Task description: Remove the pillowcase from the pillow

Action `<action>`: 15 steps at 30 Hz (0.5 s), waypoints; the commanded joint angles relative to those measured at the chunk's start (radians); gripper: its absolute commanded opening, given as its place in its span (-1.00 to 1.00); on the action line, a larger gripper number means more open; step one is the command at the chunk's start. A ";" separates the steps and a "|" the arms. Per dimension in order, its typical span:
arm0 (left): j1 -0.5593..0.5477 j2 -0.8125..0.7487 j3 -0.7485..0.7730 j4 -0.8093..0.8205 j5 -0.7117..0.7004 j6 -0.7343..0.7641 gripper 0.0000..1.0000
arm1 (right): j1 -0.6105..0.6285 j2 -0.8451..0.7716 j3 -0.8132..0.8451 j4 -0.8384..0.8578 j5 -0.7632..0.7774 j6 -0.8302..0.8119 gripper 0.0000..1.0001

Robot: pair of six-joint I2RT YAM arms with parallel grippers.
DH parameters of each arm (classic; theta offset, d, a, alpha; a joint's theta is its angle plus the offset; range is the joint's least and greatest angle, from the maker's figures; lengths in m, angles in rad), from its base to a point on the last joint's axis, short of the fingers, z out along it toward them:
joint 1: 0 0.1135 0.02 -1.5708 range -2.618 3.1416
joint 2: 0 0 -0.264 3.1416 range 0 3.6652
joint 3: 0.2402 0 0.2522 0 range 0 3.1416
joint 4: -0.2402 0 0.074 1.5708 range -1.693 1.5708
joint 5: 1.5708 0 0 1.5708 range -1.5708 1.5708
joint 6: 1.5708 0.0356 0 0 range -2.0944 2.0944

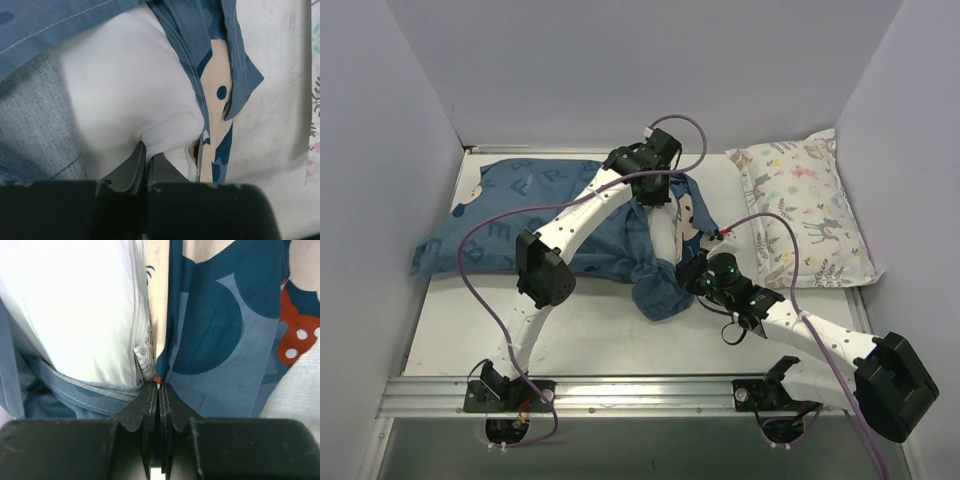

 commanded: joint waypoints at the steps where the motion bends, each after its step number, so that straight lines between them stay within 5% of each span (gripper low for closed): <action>1: 0.091 -0.018 0.110 0.177 -0.075 -0.062 -1.00 | 0.095 0.033 -0.048 -0.108 -0.006 -0.031 -1.00; 7: 0.108 -0.008 0.108 0.177 -0.052 -0.080 -1.00 | 0.226 0.061 -0.004 -0.098 0.069 -0.076 -0.88; 15: 0.130 -0.079 0.107 0.181 0.109 -0.087 -1.00 | 0.142 0.283 0.047 -0.080 0.068 0.005 -0.85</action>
